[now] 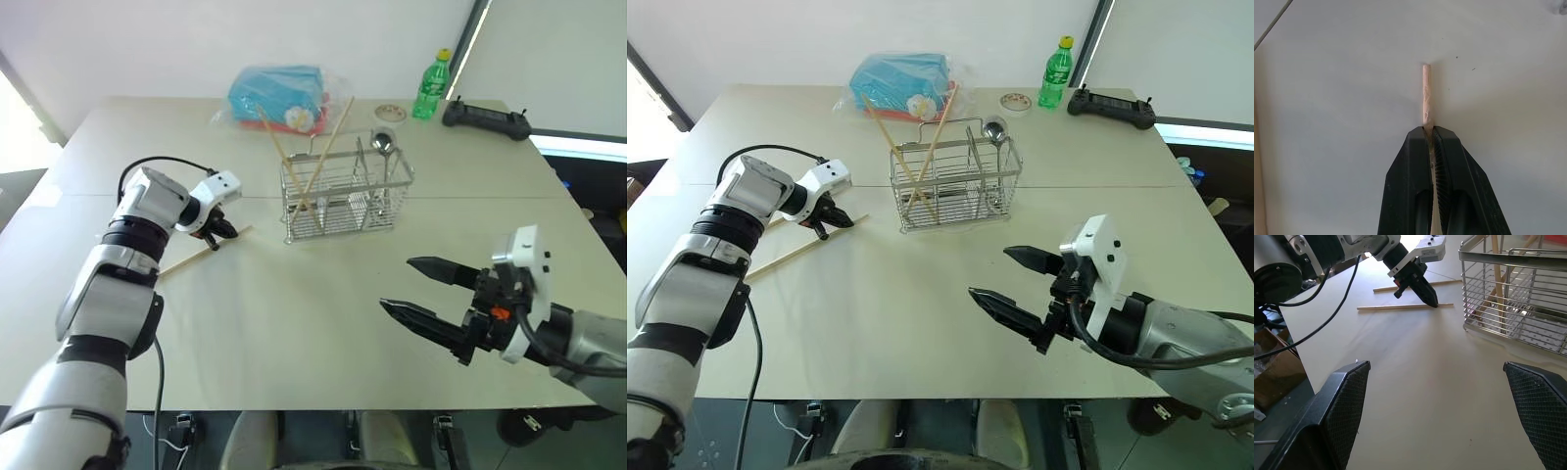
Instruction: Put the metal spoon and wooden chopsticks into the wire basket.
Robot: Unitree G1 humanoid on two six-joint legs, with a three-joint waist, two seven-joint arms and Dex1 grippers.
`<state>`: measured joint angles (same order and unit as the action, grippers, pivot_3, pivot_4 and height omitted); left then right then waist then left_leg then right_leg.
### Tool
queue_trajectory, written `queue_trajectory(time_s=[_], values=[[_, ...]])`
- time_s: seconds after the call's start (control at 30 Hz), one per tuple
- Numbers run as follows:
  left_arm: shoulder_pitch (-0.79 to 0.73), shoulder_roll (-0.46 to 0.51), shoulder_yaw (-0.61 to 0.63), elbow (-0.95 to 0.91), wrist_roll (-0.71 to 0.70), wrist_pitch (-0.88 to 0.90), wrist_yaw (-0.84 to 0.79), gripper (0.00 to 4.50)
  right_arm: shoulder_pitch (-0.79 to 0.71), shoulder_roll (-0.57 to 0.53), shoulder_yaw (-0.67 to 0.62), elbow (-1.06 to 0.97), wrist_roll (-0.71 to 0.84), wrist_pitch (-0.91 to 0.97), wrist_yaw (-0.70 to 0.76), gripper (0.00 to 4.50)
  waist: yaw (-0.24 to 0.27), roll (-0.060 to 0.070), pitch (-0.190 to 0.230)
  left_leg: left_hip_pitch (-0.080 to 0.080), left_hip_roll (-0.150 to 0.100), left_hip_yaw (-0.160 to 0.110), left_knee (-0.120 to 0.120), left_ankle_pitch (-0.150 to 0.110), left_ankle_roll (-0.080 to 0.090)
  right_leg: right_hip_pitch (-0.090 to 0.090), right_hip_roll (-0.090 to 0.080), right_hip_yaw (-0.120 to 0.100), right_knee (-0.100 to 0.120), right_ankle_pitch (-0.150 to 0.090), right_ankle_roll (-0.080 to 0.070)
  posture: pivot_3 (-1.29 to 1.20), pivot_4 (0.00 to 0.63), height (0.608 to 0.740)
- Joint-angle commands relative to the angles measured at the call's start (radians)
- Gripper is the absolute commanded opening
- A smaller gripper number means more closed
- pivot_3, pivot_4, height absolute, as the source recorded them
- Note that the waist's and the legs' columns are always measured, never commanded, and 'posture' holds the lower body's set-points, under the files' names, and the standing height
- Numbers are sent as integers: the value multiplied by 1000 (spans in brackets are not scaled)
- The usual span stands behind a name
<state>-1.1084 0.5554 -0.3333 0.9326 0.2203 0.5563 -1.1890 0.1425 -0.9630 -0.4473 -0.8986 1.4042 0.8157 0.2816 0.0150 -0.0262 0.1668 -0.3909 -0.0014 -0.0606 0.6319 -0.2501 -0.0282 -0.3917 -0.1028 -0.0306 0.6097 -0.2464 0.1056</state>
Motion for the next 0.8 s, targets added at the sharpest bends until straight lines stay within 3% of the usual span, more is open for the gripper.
queue_trajectory(time_s=[0.03, 0.4, 0.63, 0.8], values=[[-18, -1, 27, 37, -9, 21, 30, 60, -25, -12, 12, -10, -19, -31, 5, 4500, -1, 0, 0, 0, 0, 0, 0, 0, 0, 0, 0, 0, 0, 0, 0, 0, 150, 720], [-140, 48, 198, 160, -92, 56, 246, 60, -26, -6, 46, 1, -41, -49, 45, 4500, -2, -3, 2, -1, 0, 0, -1, 0, 0, -2, 0, 0, 0, 2, 4, 0, 150, 720], [-237, 83, 549, 138, -312, -102, 600, 60, -19, -44, -11, 33, -2, -34, 70, 4500, -2, -6, 3, -1, 0, 0, -1, 0, 0, -2, 0, -1, 1, 2, 6, 0, 150, 720], [-342, 36, 771, 4, -536, -172, 671, 60, -20, -59, -18, 47, 5, -29, 73, 4500, 1, -8, 5, -1, 0, 0, 0, 0, 0, 0, 0, -1, 1, 2, 6, 0, 150, 720]])
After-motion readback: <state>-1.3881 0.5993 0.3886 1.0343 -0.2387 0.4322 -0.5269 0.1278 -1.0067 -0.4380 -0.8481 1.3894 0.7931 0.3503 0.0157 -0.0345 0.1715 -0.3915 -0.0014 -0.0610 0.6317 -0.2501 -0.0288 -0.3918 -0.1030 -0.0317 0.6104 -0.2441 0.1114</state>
